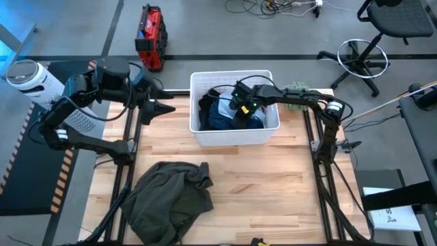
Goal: Sort clothes
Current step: Put the blue shirt into the white bin, then put the black jacket into the white bin
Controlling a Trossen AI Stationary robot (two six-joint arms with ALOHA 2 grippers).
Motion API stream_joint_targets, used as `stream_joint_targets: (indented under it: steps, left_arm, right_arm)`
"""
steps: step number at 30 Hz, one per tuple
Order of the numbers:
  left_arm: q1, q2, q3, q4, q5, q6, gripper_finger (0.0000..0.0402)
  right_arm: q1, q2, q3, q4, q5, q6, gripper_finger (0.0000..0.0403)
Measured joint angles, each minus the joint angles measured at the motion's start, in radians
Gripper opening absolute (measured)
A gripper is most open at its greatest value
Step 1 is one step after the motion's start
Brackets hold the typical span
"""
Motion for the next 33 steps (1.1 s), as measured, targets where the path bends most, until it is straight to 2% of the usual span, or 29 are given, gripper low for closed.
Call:
stream_joint_targets:
  steps: [3, 6, 15, 20, 25, 33]
  left_arm:
    - [-0.017, 0.000, 0.000, 0.000, 0.000, -0.008, 0.0288]
    - [-0.040, 0.000, 0.000, -0.010, 0.000, -0.050, 0.0288]
    - [-0.176, 0.036, 0.000, -0.219, -0.006, -0.159, 0.0288]
    - [-0.263, 0.055, -0.028, -0.223, 0.007, -0.223, 0.0288]
    - [-0.328, 0.050, -0.114, -0.218, -0.025, -0.282, 0.0288]
    - [-0.435, -0.019, -0.383, -0.184, -0.037, -0.421, 0.0288]
  right_arm:
    - [0.010, -0.016, 0.028, -0.018, 0.032, 0.011, 0.0011]
    - [0.017, -0.047, 0.074, -0.016, 0.045, -0.013, 0.0038]
    - [0.028, -0.132, 0.230, -0.082, 0.034, -0.021, 0.0169]
    - [0.040, -0.163, 0.312, -0.104, 0.037, -0.021, 0.0227]
    - [0.052, -0.169, 0.412, -0.150, 0.037, -0.021, 0.0270]
    - [0.072, -0.167, 0.532, -0.257, 0.035, -0.023, 0.0308]
